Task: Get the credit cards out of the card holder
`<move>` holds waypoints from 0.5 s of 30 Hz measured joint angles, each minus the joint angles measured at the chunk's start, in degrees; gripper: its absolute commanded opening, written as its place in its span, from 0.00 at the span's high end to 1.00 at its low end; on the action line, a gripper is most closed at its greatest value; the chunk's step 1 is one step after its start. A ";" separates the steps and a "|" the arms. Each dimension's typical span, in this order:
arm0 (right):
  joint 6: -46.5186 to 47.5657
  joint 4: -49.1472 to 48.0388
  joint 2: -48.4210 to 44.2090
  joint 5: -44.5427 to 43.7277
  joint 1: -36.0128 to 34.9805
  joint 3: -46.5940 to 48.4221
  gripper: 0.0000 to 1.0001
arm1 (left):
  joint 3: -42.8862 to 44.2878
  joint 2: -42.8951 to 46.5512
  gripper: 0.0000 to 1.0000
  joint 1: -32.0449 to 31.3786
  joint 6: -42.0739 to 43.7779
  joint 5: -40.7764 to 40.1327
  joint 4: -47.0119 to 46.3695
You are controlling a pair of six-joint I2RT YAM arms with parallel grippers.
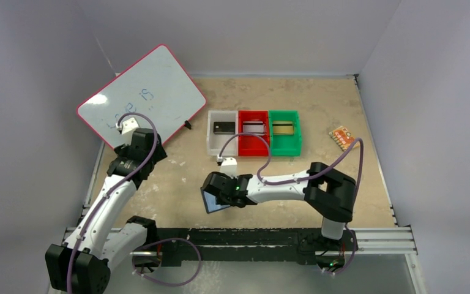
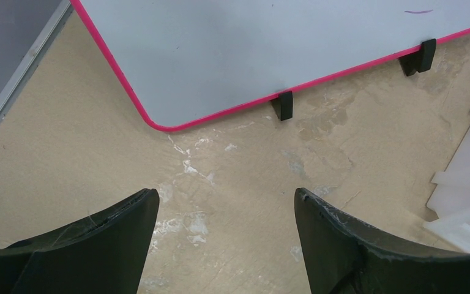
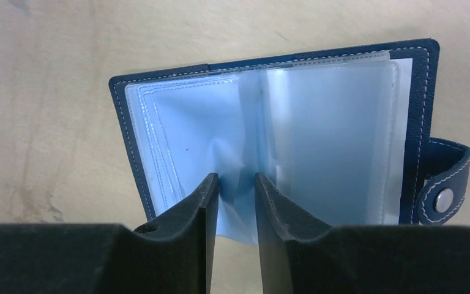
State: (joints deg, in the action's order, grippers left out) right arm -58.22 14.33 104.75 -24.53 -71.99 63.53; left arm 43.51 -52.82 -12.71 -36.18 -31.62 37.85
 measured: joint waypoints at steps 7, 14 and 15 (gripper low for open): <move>-7.74 3.56 -5.35 0.09 -0.20 -5.42 0.53 | 0.00 -0.20 0.20 0.00 0.02 0.66 -0.02; -5.20 7.41 -5.84 -0.22 -0.39 -3.10 0.35 | 0.00 -0.55 0.15 0.00 0.46 2.23 -0.13; -4.55 8.04 -5.92 -0.52 -0.39 -2.32 0.29 | 0.00 -0.52 0.14 0.00 0.50 2.56 -0.26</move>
State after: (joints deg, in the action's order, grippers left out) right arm -62.76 22.37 98.83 -25.06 -72.38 61.21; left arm 43.51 -53.34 -12.71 -35.68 -29.06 37.58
